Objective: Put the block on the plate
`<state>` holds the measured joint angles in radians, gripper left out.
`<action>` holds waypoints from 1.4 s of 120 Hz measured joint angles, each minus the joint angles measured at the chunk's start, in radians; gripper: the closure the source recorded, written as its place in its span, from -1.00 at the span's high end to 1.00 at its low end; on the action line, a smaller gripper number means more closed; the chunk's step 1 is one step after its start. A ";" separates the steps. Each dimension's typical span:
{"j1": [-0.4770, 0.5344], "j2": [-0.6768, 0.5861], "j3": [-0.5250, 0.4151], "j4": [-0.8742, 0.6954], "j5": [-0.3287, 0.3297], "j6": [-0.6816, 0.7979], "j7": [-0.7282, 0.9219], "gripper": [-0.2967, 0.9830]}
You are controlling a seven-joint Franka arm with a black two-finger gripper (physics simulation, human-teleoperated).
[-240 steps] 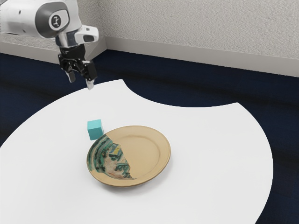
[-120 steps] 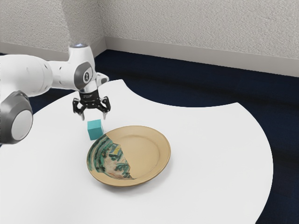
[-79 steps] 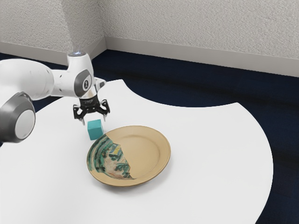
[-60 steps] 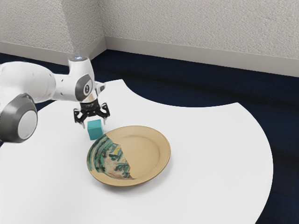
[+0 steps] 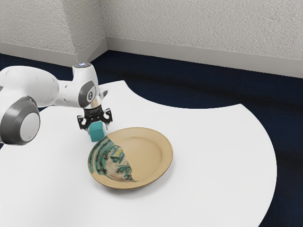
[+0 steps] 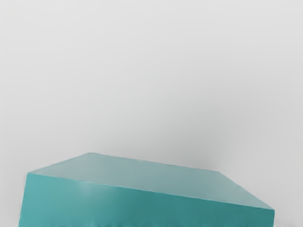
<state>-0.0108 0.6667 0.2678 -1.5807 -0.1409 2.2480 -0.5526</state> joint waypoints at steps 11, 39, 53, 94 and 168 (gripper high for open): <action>0.007 -0.005 -0.001 -0.001 0.001 -0.004 -0.008 0.22; 0.011 -0.011 -0.001 -0.003 0.003 -0.018 -0.018 0.14; 0.011 -0.040 -0.001 -0.006 0.004 -0.025 -0.020 0.10; -0.148 -0.286 -0.016 -0.163 0.010 -0.044 -0.026 0.00; -0.290 -0.334 -0.055 -0.287 0.004 -0.047 -0.026 0.37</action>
<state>-0.3010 0.3331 0.2132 -1.8673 -0.1368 2.2007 -0.5787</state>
